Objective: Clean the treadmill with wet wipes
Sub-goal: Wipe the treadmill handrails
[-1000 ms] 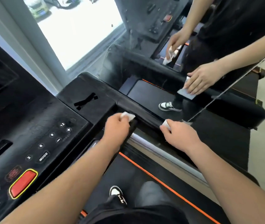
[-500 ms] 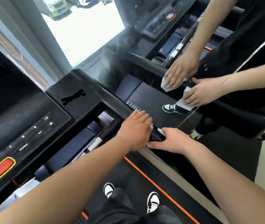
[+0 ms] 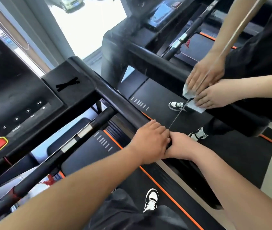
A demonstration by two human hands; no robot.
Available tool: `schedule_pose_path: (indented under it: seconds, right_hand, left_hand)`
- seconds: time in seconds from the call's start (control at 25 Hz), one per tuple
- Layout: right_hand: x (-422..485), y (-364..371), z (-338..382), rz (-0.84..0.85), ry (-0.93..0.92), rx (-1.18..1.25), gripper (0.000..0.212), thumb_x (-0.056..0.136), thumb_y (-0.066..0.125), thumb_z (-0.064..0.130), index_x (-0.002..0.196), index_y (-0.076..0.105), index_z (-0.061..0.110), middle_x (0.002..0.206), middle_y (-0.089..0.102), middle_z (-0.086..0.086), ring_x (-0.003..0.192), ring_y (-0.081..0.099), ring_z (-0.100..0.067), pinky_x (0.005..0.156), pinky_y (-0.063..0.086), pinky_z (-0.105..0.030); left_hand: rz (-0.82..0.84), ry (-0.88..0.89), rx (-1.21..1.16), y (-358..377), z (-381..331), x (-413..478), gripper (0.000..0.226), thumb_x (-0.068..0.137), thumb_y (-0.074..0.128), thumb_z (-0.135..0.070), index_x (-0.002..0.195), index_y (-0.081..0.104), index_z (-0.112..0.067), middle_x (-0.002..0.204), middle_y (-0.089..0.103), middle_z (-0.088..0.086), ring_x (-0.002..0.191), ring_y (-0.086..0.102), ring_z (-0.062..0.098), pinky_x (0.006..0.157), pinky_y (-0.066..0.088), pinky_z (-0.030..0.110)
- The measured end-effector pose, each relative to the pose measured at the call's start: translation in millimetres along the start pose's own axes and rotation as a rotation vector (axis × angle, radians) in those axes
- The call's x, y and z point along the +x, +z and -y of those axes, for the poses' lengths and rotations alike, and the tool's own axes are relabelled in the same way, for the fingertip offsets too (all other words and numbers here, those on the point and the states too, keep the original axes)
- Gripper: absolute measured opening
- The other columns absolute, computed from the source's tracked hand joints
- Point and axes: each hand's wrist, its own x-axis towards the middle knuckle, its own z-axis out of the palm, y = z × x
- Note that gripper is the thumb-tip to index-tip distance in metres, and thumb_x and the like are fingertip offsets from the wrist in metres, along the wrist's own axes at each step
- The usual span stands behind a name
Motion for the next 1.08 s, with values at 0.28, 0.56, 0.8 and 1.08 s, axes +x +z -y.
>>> schedule_pose_path:
  seconds: [0.28,0.56,0.8,1.08]
  right_hand:
    - [-20,24,1,-0.118,-0.13,-0.246,0.12,0.063,0.072,0.071,0.153,0.022,0.009,0.147,0.046,-0.01,0.132,0.052,-0.027,0.105,0.047,-0.038]
    - [2,23,34,-0.09,-0.217,-0.375,0.137,0.072,0.079,0.053,0.158,-0.013,0.0,0.163,0.016,-0.018,0.15,0.027,-0.033,0.119,0.031,-0.038]
    - [45,-1,74,-0.032,-0.189,-0.225,0.119,0.074,0.081,0.041,0.16,0.005,0.007,0.155,0.038,-0.014,0.137,0.048,-0.03,0.108,0.045,-0.042]
    - [14,-10,30,0.099,-0.051,0.0,0.051,0.076,0.066,0.035,0.124,0.049,0.035,0.107,0.065,0.009,0.096,0.062,-0.008,0.078,0.049,-0.027]
  left_hand:
    - [-0.114,-0.587,-0.1,26,-23,-26,0.062,0.107,0.018,-0.032,0.16,0.014,-0.001,0.168,0.006,0.02,0.157,-0.005,0.03,0.127,0.009,0.046]
    - [-0.273,-0.815,-0.703,17,-20,-31,0.076,0.108,0.032,-0.038,0.157,-0.015,-0.003,0.163,-0.03,0.012,0.147,-0.034,0.014,0.125,-0.012,0.032]
    - [-0.452,-1.118,-1.253,-1,23,7,0.094,0.1,0.044,-0.051,0.157,-0.024,-0.018,0.168,-0.018,0.008,0.156,-0.012,0.02,0.128,-0.003,0.039]
    - [-0.171,-1.251,-1.916,42,-71,-24,0.092,0.077,0.033,-0.092,0.156,0.004,-0.055,0.166,0.009,-0.023,0.152,0.02,0.011,0.124,0.017,0.047]
